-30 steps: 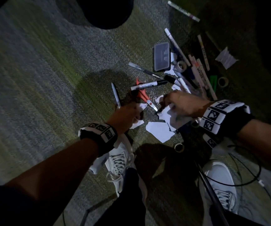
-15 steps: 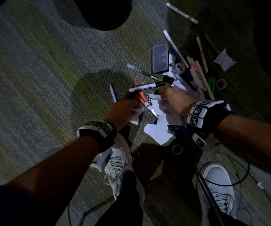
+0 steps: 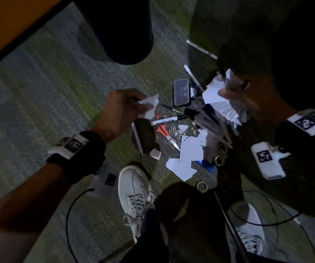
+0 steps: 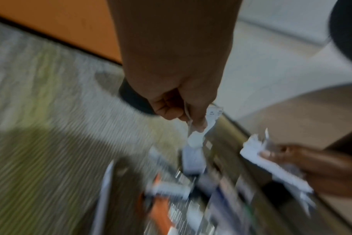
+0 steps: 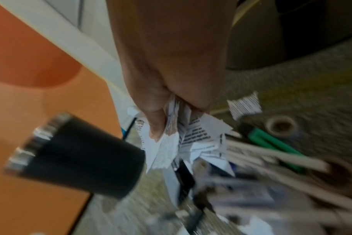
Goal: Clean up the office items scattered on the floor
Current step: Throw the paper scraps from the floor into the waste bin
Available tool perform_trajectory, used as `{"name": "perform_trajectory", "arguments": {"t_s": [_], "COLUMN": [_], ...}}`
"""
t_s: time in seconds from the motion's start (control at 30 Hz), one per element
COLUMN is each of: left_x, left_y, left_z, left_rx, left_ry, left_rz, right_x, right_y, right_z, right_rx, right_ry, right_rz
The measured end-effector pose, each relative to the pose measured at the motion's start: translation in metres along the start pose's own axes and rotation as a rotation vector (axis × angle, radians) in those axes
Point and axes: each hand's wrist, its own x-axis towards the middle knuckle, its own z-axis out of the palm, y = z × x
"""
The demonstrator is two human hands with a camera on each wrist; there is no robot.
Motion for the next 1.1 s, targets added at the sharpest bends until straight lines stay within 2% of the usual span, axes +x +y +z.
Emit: {"name": "perform_trajectory", "arguments": {"t_s": [0.07, 0.17, 0.33, 0.43, 0.53, 0.57, 0.63, 0.7, 0.73, 0.87, 0.93, 1.0, 1.1], "left_x": [0.010, 0.032, 0.086, 0.126, 0.159, 0.167, 0.174, 0.171, 0.168, 0.137, 0.116, 0.092, 0.053], "left_y": [0.032, 0.073, 0.126, 0.143, 0.146, 0.146, 0.146, 0.143, 0.139, 0.121, 0.108, 0.092, 0.054], "left_z": [-0.020, -0.052, -0.108, -0.132, -0.149, -0.152, -0.154, -0.150, -0.149, -0.143, -0.131, -0.110, -0.065], "left_rx": [-0.061, -0.018, -0.027, -0.033, -0.017, -0.006, 0.045, 0.125, 0.164, 0.208, 0.162, 0.119, 0.158], "left_ry": [0.065, 0.147, 0.303, 0.417, 0.561, 0.587, 0.540, 0.456, 0.460, 0.627, 0.632, 0.564, 0.363], "left_rz": [0.033, 0.122, 0.162, 0.162, 0.109, 0.091, 0.084, 0.088, 0.103, 0.219, 0.277, 0.300, 0.339], "right_x": [0.002, 0.003, 0.050, 0.081, 0.114, 0.123, 0.132, 0.138, 0.138, 0.130, 0.114, 0.095, 0.064], "right_y": [-0.029, -0.079, -0.186, -0.256, -0.306, -0.318, -0.338, -0.347, -0.346, -0.320, -0.298, -0.269, -0.203], "right_z": [-0.006, 0.000, 0.025, 0.045, 0.065, 0.072, 0.082, 0.089, 0.089, 0.075, 0.064, 0.055, 0.049], "right_rx": [0.063, 0.235, 0.316, 0.347, 0.369, 0.369, 0.340, 0.265, 0.223, 0.120, 0.136, 0.131, -0.010], "right_ry": [0.008, -0.041, -0.037, 0.014, 0.050, 0.058, 0.085, 0.061, 0.044, 0.058, 0.089, 0.100, 0.041], "right_rz": [0.016, 0.002, -0.106, -0.180, -0.179, -0.187, -0.208, -0.198, -0.192, -0.225, -0.281, -0.318, -0.360]}}
